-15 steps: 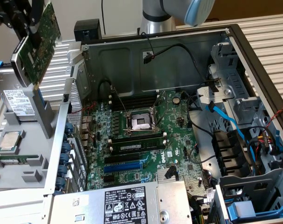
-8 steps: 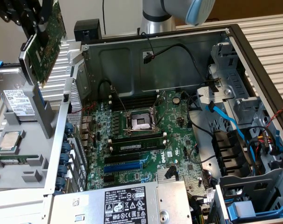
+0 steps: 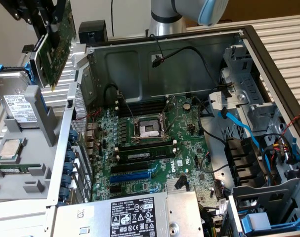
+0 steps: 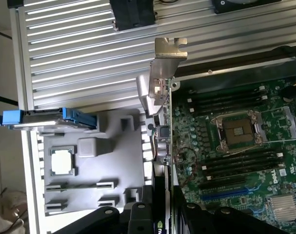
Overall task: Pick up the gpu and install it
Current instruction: 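Pick up the gpu and move the gpu toward the slot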
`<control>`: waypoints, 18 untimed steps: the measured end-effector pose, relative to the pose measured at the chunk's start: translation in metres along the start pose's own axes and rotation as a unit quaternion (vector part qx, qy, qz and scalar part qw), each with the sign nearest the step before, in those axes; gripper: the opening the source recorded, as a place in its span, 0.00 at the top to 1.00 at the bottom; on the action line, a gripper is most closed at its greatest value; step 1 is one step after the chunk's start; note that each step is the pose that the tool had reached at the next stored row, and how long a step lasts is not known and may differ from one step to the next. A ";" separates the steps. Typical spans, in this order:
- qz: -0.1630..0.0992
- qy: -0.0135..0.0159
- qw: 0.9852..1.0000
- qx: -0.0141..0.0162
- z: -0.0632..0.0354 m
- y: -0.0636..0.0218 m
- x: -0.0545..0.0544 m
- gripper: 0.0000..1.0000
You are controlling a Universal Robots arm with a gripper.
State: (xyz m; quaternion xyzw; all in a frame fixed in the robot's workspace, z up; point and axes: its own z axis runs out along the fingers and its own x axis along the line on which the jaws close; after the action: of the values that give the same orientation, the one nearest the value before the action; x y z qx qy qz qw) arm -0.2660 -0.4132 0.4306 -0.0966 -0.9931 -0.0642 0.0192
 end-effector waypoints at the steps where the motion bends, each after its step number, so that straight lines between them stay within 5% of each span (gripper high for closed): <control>1: 0.000 0.001 1.000 0.000 -0.0011 0.0008 -0.003 0.73; 12: 0.002 0.016 1.000 0.003 -0.0141 0.0098 -0.041 0.73; 18: 0.002 0.018 1.000 0.004 -0.0148 0.0131 -0.063 0.73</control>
State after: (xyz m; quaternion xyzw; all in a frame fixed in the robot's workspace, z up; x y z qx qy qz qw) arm -0.2012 -0.4143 0.4437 -0.0977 -0.9926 -0.0620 0.0372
